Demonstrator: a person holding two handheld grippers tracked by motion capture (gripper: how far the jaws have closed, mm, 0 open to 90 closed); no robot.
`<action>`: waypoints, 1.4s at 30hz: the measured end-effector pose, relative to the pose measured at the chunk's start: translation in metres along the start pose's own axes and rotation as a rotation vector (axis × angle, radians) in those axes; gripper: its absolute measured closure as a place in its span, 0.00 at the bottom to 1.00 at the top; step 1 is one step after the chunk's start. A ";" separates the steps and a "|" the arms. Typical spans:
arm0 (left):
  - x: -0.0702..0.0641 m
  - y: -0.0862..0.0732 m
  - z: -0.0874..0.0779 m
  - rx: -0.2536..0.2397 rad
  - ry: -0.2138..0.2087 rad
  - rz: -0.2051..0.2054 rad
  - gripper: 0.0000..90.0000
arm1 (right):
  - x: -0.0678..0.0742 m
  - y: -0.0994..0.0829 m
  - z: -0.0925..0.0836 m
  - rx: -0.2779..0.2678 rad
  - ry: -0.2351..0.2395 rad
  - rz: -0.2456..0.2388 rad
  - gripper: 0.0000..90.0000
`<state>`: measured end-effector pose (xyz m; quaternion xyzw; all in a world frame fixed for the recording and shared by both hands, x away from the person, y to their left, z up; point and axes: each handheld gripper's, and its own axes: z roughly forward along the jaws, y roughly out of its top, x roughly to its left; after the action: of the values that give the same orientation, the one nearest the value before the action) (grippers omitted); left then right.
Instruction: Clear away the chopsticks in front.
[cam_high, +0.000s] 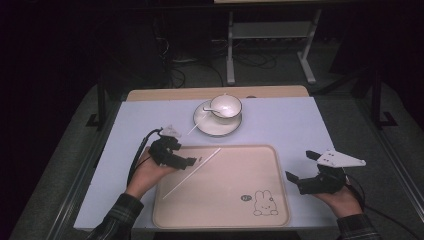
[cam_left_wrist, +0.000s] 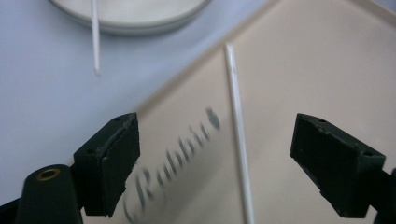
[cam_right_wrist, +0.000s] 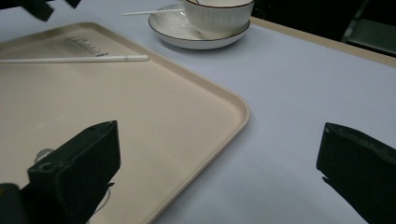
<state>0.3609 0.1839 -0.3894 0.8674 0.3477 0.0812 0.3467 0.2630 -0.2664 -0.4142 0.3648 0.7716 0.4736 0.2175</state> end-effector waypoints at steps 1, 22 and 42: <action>0.004 0.009 0.003 0.001 0.003 0.013 0.16 | 0.000 0.000 0.000 -0.001 0.000 0.000 0.00; 0.074 0.085 0.085 -0.004 0.140 0.009 0.59 | -0.002 -0.001 -0.001 -0.010 0.003 0.012 0.00; 0.085 0.091 0.118 0.027 0.174 -0.035 0.94 | -0.003 -0.001 -0.002 -0.018 0.009 0.018 0.00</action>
<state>0.5194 0.1286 -0.4260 0.8554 0.3927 0.1454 0.3050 0.2635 -0.2701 -0.4144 0.3676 0.7651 0.4840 0.2128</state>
